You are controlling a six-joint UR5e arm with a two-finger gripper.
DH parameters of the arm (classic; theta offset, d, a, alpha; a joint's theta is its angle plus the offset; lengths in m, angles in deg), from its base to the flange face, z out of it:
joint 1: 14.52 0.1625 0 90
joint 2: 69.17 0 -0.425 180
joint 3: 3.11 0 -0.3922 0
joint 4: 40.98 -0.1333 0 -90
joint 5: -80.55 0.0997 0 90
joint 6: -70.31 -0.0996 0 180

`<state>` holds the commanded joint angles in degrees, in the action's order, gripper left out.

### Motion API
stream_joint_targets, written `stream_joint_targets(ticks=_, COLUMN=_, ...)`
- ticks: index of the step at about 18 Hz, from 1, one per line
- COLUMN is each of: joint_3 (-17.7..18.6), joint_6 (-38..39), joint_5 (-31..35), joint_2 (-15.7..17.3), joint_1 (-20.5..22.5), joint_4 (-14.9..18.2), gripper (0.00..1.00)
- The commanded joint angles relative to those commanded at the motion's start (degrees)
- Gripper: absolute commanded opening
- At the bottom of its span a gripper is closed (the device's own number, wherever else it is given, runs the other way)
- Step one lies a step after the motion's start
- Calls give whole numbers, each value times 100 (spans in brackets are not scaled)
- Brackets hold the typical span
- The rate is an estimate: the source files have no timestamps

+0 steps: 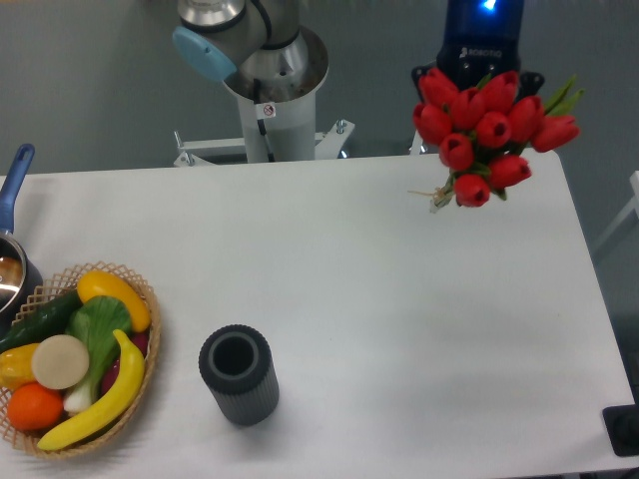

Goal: Place the flowers on the table
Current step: 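Lift the held red tulip bouquet up and away from the table edge, then carry the tulips over the table toward the black cup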

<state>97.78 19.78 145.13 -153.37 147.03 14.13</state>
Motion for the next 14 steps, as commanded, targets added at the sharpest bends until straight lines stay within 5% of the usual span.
stream_joint_targets(ticks=9, joint_3=580, joint_6=-808, joint_5=1820, joint_2=-70, joint_1=-757, joint_4=176, gripper=35)
stream_joint_targets(ticks=14, joint_3=765, joint_6=-826, joint_5=1892, joint_2=-359, joint_1=-845, joint_4=193, gripper=35)
